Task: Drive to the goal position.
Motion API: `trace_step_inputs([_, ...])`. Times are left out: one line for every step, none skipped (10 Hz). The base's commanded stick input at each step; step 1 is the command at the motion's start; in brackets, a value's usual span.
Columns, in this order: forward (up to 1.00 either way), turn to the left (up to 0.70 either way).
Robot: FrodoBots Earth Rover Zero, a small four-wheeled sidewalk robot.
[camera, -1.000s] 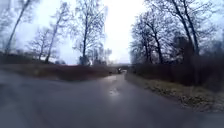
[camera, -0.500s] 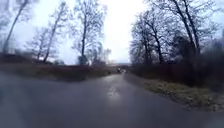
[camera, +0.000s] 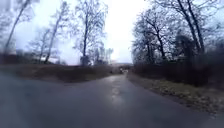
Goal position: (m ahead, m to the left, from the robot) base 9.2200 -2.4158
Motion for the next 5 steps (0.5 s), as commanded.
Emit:
trace_step_inputs([0.70, 0.00])
trace_step_inputs([0.70, 0.00])
trace_step_inputs([0.70, 0.00])
trace_step_inputs([0.70, 0.00])
trace_step_inputs([0.70, 0.02])
